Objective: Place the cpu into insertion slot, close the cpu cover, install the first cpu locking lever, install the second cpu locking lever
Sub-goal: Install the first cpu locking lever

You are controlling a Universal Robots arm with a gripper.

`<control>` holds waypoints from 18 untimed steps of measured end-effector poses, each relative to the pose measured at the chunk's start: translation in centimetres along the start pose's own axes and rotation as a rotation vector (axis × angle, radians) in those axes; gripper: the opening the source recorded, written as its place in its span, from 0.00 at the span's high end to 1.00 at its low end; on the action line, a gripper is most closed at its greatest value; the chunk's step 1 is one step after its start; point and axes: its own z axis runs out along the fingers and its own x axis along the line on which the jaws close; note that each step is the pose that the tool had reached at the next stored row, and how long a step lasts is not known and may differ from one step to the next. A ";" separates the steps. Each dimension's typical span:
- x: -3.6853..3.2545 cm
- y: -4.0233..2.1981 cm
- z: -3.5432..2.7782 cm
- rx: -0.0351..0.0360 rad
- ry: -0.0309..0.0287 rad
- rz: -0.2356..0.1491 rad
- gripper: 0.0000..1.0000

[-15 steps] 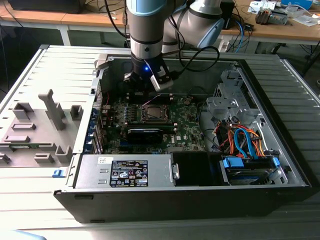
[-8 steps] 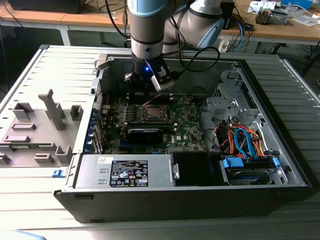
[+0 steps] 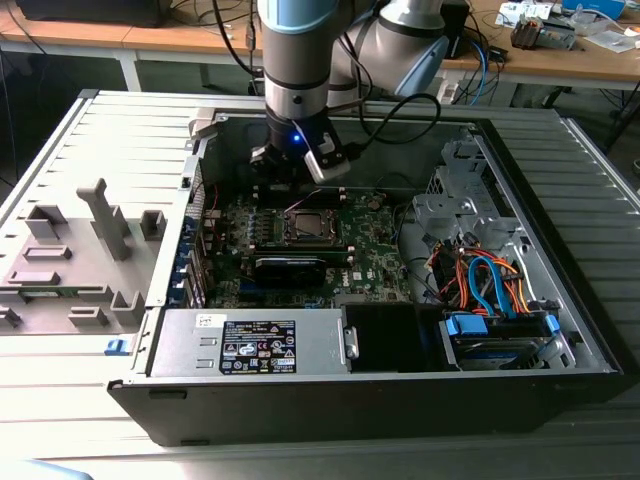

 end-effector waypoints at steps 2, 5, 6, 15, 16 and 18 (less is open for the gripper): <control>-0.13 0.00 0.01 0.0000 0.0000 0.000 0.89; -0.33 -0.01 0.02 0.0000 0.0000 0.000 0.89; -0.37 -0.01 0.02 0.0000 0.0000 0.000 0.89; -0.76 -0.02 0.04 0.0000 0.0000 0.000 0.89; -0.80 -0.02 0.04 0.0001 0.0000 0.000 0.89; -0.91 -0.02 0.05 0.0001 0.0000 0.000 0.89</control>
